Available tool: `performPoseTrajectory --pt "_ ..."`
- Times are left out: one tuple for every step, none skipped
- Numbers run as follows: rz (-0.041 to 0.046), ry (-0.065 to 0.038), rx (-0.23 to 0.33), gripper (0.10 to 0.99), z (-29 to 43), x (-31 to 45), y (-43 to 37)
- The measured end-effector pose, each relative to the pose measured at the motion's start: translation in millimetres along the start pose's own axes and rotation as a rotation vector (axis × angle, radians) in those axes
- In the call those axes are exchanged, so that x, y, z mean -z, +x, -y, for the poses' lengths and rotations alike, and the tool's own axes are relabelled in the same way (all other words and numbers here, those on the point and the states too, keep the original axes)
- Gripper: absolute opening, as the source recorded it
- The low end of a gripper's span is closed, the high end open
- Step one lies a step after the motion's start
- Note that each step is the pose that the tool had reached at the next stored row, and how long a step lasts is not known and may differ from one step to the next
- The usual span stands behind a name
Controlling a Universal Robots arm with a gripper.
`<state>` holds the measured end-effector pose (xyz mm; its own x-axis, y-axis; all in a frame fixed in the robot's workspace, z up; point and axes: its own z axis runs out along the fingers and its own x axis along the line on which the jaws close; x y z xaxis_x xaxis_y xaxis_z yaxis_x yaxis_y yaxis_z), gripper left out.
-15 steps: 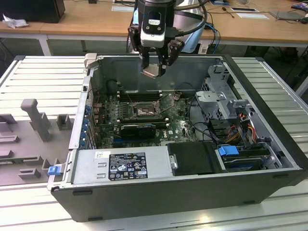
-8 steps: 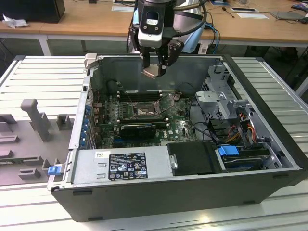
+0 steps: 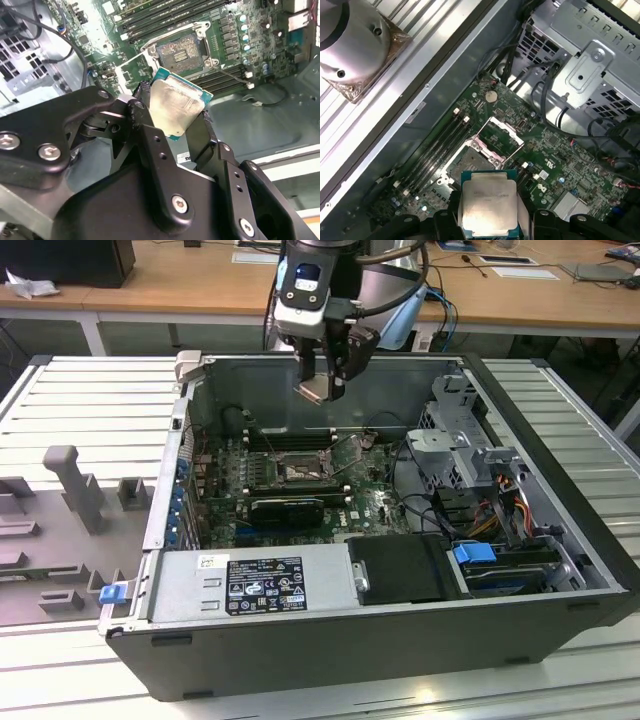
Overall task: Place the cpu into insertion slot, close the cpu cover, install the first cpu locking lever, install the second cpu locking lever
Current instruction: 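Place the cpu into insertion slot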
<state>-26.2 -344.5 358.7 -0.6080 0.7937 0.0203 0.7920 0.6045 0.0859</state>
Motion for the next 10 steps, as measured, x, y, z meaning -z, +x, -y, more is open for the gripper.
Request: performPoseTrajectory --pt "0.001 0.0 -0.012 0.529 0.0 -0.1 0.0" --pt "0.0028 -0.001 -0.033 0.529 0.0 -0.2 0.0" --pt "0.0039 -0.001 -0.046 0.529 0.0 -0.9 0.0" --pt "0.004 -0.001 -0.046 0.529 0.1 -1.5 0.0" --pt "0.004 -0.001 -0.046 0.529 0.2 -2.5 0.0" --pt "0.004 -0.001 -0.046 0.529 0.3 -3.2 -0.1" --pt "0.0041 -0.001 -0.047 0.529 0.3 -3.6 -0.1" --pt "0.0046 -0.001 -0.051 0.529 0.3 -3.6 -0.1" --pt "0.0051 -0.001 -0.059 0.529 0.3 -3.7 -0.1" --pt "0.0057 -0.001 -0.065 0.529 0.3 -3.7 -0.1"
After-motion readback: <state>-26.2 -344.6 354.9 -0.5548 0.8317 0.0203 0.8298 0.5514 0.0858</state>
